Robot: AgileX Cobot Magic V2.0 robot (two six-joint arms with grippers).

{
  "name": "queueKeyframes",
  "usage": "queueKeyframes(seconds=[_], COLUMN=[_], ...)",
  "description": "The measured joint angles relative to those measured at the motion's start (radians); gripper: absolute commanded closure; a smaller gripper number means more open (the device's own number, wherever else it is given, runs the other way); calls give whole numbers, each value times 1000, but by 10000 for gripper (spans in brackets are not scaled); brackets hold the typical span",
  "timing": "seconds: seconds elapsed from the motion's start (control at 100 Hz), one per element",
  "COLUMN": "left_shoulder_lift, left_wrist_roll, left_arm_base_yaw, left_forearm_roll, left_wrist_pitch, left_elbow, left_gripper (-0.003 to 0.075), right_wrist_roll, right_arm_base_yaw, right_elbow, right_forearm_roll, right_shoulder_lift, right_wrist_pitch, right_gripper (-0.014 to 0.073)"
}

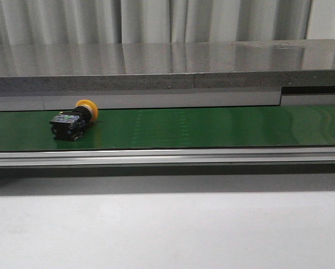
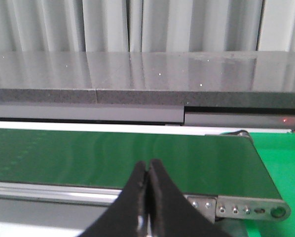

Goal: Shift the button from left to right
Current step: 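Lower the right gripper toward the button riding along the belt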

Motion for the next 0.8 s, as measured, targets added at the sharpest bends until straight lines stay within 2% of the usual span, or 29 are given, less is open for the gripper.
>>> queueKeyframes(seconds=[0.15,0.27,0.39,0.59,0.8], left_shoulder_lift=[0,0,0,0,0], left_wrist_roll=[0,2,2,2,2], left_arm_base_yaw=[0,0,0,0,0], left_forearm_roll=[0,0,0,0,0], left_wrist_pitch=[0,2,2,2,2], left_elbow=[0,0,2,2,2], left_gripper=[739,739,739,739,739], right_wrist_roll=[0,0,0,0,0], right_arm_base_yaw=[0,0,0,0,0], right_elbow=[-13,-89,-209,-450,-633], right_forearm_roll=[0,0,0,0,68], right_shoulder_lift=[0,6,81,314,571], right_wrist_pitch=[-30,17,125,357,528], right_gripper=[661,661,661,661,661])
